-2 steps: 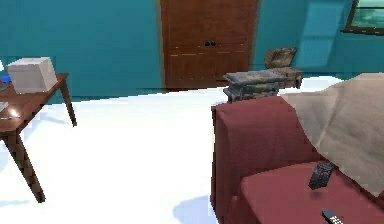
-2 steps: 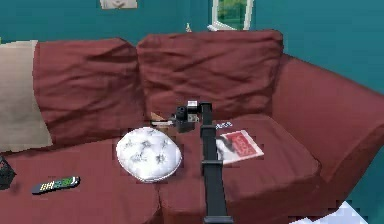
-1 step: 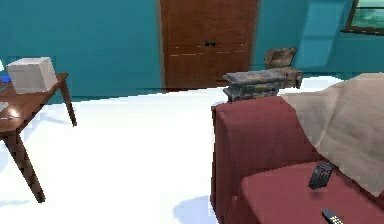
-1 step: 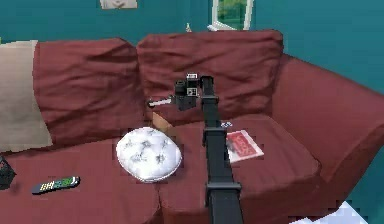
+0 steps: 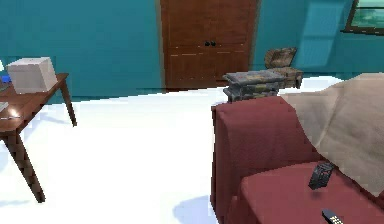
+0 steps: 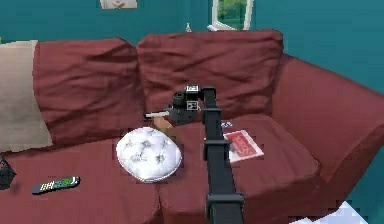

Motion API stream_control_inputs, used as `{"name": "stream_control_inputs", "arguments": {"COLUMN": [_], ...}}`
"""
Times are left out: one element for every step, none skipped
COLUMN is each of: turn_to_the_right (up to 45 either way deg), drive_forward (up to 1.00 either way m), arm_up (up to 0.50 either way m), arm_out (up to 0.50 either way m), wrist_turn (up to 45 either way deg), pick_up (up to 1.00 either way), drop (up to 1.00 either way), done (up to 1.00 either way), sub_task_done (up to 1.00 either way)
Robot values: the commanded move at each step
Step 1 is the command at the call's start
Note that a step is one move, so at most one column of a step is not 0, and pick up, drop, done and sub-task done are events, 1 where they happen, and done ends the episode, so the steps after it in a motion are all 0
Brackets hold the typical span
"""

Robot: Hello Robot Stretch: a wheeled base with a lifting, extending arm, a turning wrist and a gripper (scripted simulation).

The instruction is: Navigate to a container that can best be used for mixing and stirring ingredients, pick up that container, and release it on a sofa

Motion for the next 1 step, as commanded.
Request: {"name": "stream_control_inputs", "arguments": {"turn_to_the_right": [0.0], "drive_forward": [0.0], "arm_up": [0.0], "arm_out": [0.0], "wrist_turn": [0.0], "pick_up": [0.0], "drop": [0.0], "done": [1.0], "sub_task_done": [0.0]}}
